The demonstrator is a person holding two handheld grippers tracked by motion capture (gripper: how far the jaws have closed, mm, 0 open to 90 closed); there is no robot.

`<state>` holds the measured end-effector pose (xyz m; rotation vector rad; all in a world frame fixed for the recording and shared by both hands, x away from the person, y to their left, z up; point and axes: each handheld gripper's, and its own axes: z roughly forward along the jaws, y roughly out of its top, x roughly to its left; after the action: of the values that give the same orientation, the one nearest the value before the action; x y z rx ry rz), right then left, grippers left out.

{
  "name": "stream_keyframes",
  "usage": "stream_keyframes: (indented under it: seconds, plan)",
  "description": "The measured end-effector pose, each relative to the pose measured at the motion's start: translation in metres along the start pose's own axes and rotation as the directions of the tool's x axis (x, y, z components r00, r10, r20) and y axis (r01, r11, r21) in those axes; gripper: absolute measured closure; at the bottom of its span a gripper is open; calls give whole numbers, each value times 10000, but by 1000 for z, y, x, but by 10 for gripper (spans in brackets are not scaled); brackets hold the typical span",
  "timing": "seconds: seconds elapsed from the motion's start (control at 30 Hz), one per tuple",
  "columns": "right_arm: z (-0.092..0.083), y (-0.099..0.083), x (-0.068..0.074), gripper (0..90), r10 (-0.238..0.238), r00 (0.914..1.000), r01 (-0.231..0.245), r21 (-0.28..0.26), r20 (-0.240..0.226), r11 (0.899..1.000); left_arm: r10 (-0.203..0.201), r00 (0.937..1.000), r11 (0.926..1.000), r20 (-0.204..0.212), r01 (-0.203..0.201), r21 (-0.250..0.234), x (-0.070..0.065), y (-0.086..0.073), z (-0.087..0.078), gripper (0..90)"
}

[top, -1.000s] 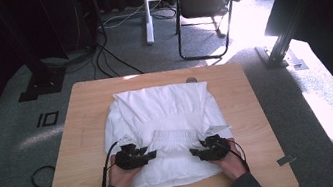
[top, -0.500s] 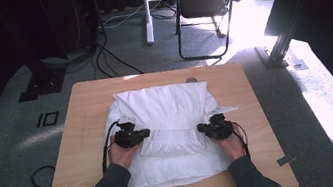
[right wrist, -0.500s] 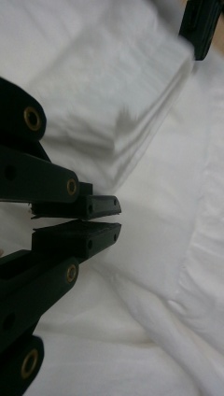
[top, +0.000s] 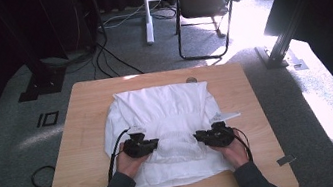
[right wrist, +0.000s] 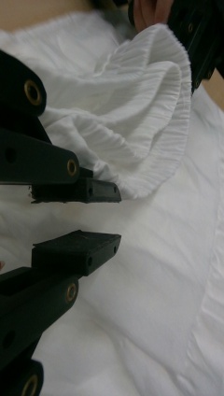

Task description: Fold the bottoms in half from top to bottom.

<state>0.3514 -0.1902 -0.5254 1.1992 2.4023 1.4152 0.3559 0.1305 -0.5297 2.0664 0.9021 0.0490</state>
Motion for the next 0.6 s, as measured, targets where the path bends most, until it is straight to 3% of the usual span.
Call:
stream_keyframes:
  seconds: [0.07, 0.13, 0.2, 0.3, 0.47, 0.57, 0.6]
  plan:
    - [-8, -4, 5, 696, -333, 9994, 332, -151, -66, 9993, 390, 9989, 9990, 256, -396, 221, -9, -9, 0, 796]
    - [-16, -5, 7, 678, -351, 9994, 352, -421, 33, 9985, 704, 9968, 9963, 390, -722, 473, -18, -18, 0, 782]
    - [-20, -2, 9, 675, -239, 9996, 247, -641, 128, 9976, 676, 9966, 9963, 474, -700, 503, -23, -27, -1, 771]
    - [-16, 3, 18, 672, -371, 9992, 360, -637, -160, 9973, 765, 9966, 9953, 321, -782, 562, -27, -34, -1, 772]
    - [8, -13, 45, 723, -1070, 9920, 1089, 252, -670, 9937, 661, 9977, 9968, 176, -668, 428, -28, -39, -1, 766]
    - [18, -33, 59, 740, -1890, 9811, 1928, 1304, -411, 9725, 507, 9983, 9981, 276, -516, 329, -26, -41, -4, 742]
    - [19, -39, 61, 743, -2019, 9786, 2055, 1412, -390, 9684, 437, 9986, 9987, 305, -445, 263, -26, -41, -6, 726]
